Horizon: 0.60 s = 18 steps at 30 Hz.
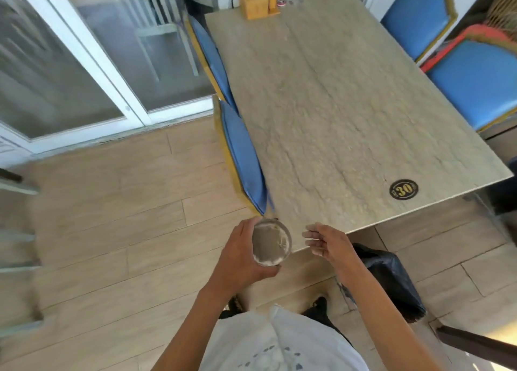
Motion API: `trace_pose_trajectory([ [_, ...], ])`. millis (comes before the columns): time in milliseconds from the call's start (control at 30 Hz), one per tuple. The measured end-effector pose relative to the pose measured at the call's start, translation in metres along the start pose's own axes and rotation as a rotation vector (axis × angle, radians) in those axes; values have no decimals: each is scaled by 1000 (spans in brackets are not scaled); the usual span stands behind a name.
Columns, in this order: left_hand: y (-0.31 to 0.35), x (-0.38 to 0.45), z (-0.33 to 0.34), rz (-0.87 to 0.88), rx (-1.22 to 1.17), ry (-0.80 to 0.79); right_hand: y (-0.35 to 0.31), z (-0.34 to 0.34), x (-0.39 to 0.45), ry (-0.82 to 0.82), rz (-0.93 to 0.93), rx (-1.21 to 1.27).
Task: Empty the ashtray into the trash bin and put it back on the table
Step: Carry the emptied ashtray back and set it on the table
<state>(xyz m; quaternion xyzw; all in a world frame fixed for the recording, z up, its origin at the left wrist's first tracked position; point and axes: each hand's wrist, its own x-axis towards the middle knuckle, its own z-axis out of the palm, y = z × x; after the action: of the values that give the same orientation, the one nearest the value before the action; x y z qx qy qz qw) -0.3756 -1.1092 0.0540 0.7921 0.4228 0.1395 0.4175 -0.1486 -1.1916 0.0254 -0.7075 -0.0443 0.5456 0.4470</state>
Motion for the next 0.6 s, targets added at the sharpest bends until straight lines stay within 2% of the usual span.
trace_pose_trajectory([
  [300,-71,9,-119,36,42,34,-38,115,-10,57,-205,-170],
  [600,-95,82,-183,51,56,79,-99,160,32,138,-339,-199],
])
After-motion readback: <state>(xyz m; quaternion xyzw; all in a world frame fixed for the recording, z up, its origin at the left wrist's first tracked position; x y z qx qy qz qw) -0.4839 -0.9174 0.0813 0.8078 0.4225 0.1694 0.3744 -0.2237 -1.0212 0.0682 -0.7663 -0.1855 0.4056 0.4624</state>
